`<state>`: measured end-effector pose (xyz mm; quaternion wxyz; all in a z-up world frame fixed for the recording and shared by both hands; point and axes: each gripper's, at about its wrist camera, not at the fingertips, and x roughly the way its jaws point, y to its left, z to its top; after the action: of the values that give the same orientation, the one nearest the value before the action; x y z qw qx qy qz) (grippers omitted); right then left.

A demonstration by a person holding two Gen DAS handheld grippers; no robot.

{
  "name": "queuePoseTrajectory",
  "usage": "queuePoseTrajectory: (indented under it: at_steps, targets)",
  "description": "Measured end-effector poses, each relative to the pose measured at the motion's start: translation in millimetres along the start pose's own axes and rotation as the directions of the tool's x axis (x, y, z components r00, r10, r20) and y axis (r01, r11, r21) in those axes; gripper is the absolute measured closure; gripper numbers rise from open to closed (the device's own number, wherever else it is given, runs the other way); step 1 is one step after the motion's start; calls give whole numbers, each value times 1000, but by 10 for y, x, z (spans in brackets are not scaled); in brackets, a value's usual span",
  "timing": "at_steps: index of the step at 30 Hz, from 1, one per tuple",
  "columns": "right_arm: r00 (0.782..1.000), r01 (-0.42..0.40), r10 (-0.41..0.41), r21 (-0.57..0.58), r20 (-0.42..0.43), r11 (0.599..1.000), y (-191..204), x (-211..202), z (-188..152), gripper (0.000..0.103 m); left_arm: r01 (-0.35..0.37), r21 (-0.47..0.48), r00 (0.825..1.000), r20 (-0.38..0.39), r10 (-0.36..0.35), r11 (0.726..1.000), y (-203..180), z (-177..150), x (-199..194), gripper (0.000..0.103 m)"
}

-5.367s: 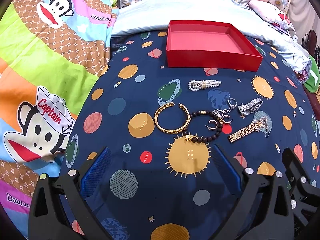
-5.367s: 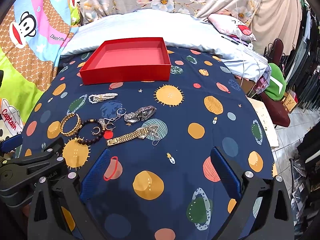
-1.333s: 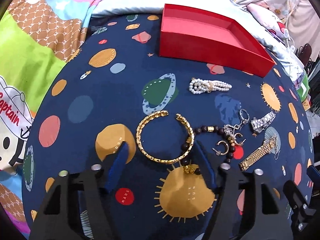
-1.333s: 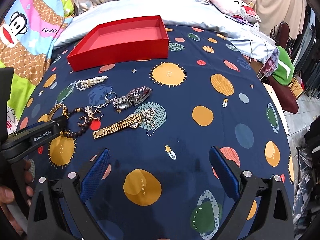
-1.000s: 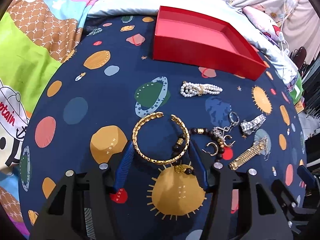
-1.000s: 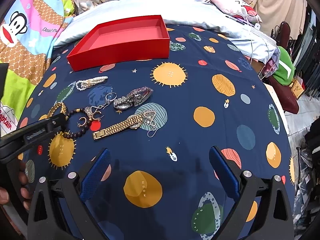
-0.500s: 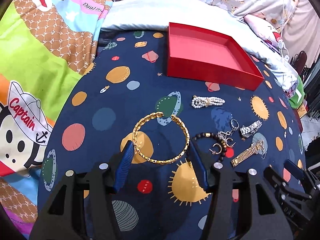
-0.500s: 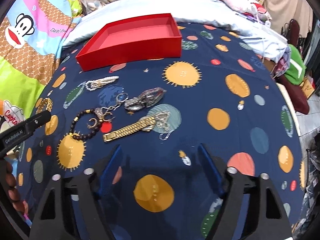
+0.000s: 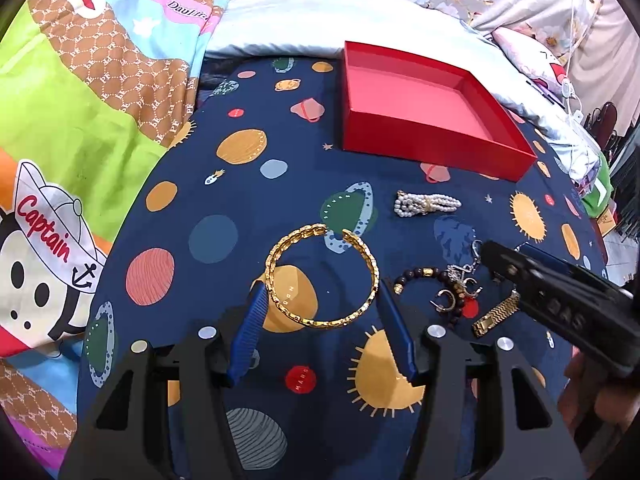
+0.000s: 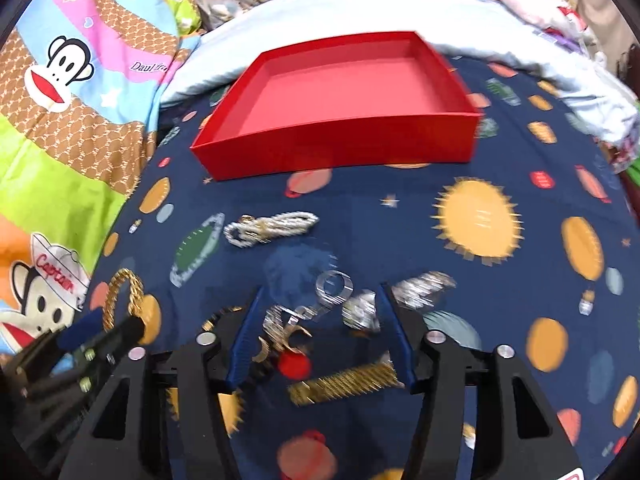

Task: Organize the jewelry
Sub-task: 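Grasp the white pearl hair clip with the right gripper while the left holds the bangle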

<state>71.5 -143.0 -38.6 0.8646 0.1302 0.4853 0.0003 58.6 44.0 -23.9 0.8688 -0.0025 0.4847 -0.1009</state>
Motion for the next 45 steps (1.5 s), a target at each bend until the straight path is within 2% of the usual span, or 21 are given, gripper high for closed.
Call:
queuePoseTrajectory:
  at_steps: [3,13,23,28,30,33,36,38,40,45]
  targets:
    - [999,-29,29,21,-16,999,43,109,53,55,-6,-6,1000,-3,6,1000,35,26,33,49]
    - [998,-39,40,16,-43,999,209,395,179,56,-33,-22,999,1,33,999,182,159,149,49]
    - [1000,-4,3,-66,-15,998,327,418,338,56,-56,-24,998,-15,56,998,306,363,367,49]
    - [1000,5,-5,-72,6,997,352,448,456,55,-59,-29,998,-38,58,998,303,467,471,49]
    - [1000,10,-11,-66,-13,998,349,505,475,55,-59,-31,997,-42,58,998,298,487,500,49]
    - [999,11,-13,-51,-41,999,357,558,412,55,-59,-33,997,-45,57,998,295,498,527,50]
    - [999,42,-44,-73,-21,996,396,545,326,55,-59,-28,997,-41,58,998,282,501,535,50]
    - [998,57,-58,-98,-12,994,423,539,300,59,-56,-28,998,-44,55,998,272,502,542,50]
    - [999,28,-29,-93,-16,995,414,535,296,79,-53,-27,998,-44,51,998,264,505,544,50]
    - [999,5,-7,-88,-31,996,390,499,268,88,-47,-21,998,-37,46,999,239,505,524,50]
